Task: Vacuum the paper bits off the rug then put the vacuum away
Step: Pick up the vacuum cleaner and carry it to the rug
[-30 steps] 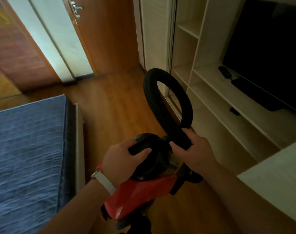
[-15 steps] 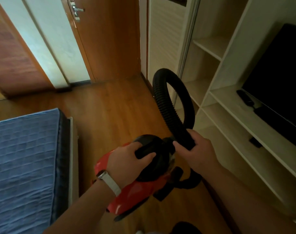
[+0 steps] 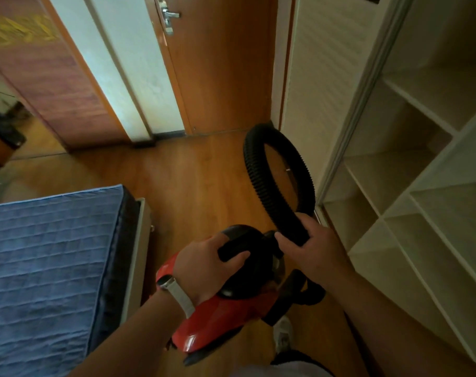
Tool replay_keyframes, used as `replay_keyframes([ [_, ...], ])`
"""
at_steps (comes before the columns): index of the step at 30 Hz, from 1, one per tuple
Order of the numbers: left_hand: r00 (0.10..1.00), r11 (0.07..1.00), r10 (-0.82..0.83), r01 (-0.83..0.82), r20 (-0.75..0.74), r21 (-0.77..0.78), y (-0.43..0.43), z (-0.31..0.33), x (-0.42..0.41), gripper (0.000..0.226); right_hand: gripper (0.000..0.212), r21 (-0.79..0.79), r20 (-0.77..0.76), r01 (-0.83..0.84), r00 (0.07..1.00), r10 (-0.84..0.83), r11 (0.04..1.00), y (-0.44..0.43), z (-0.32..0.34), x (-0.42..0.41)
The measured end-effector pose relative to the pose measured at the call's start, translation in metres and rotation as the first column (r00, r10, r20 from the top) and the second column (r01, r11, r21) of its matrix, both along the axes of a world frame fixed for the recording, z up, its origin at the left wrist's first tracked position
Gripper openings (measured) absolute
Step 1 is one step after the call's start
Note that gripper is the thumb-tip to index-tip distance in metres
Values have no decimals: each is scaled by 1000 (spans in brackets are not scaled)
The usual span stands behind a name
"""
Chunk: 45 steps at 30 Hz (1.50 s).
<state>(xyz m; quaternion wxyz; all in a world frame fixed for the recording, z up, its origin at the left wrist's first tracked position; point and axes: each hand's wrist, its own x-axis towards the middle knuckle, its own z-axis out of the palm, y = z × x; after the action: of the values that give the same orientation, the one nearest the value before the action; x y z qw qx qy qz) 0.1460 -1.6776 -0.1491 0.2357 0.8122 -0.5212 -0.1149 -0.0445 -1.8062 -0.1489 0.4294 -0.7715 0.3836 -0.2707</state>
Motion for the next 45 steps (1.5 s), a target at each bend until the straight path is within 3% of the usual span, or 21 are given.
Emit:
replay_keyframes([
  [4,996,996,85,-85,-11,-32,-60,10,16,75,18,-15,40,-78,996,79,997,-73,9,20],
  [8,988,988,146,-143,43,-62,-105,21,37,66,35,-51,41,-114,992,116,992,-132,15,50],
  [12,976,975,214,-211,47,-63,-142,27,66,61,17,-52,31,-192,981,194,980,-170,13,83],
  [18,973,973,230,-230,29,-10,-192,8,128,70,33,-58,-33,-231,973,229,971,-229,3,148],
  [22,976,978,204,-206,-73,-16,-234,-10,191,65,15,-34,-36,-196,980,195,980,-270,-6,211],
  [26,973,981,181,-188,-144,-37,-274,-14,262,62,18,-36,-107,-180,979,175,983,-305,-7,285],
  [34,986,985,168,-168,-1,-49,-348,0,390,65,19,-13,-75,-158,985,157,987,-372,3,411],
  [45,951,951,308,-308,-39,7,-450,-10,532,60,15,12,-68,-312,948,312,950,-496,-13,568],
])
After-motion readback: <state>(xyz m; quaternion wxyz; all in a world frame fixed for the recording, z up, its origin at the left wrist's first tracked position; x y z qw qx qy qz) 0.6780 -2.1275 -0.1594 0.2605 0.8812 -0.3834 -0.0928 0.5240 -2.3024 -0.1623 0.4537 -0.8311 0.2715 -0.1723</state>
